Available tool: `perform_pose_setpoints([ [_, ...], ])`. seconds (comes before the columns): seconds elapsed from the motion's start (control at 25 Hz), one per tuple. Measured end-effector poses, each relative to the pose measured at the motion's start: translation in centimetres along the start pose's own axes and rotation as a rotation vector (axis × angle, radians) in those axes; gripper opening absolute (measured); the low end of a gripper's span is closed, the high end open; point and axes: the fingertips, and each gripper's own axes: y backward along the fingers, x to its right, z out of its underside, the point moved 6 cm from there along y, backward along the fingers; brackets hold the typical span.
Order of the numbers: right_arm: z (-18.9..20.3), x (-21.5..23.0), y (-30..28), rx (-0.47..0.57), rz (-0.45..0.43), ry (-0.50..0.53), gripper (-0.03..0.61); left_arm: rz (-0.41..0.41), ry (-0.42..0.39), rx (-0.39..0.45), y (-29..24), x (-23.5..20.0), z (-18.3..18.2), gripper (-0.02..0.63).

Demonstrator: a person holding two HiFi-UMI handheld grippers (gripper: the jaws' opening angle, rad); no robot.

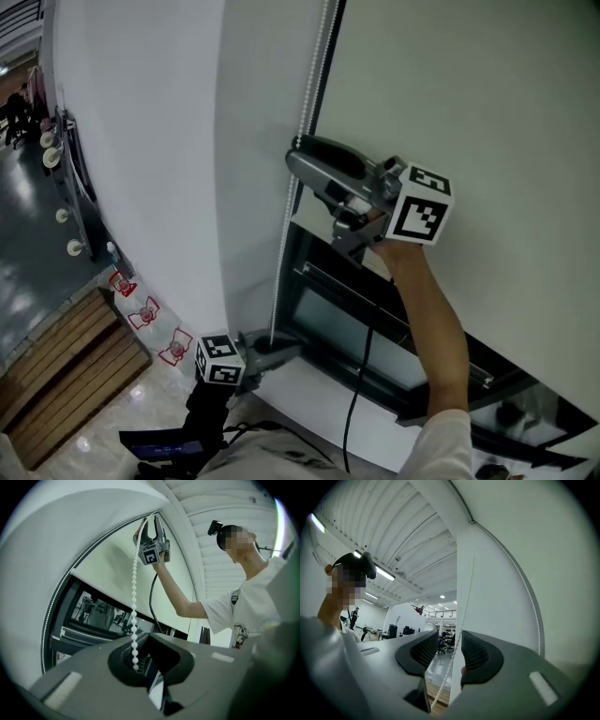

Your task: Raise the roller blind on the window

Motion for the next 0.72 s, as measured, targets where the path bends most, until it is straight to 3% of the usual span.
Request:
perform_pose_setpoints([
  [0.36,-5.3,0.0,-1.1,0.021,-0.003,0.087,0.11,-0.005,0.0,0.006,0.1,0.0,0.1,-0.002],
  [0.48,-5.8,-0.8,-0.9,0.036,-0.002,0.094,0.088,-0.002,-0.005,0.005,0.1,0.3,0.6,-0.002],
  [0.6,-5.8,-1.6,-0.6,0.037,0.001,0.097,0.021,0.002,-0.005,0.005,0.0,0.7,1.2,-0.002],
  [0.72,-5.6,-1.5,-0.7,0.032,0.002,0.058,0.018,0.002,0.0,0.005,0.2,0.5,1.2,-0.002],
])
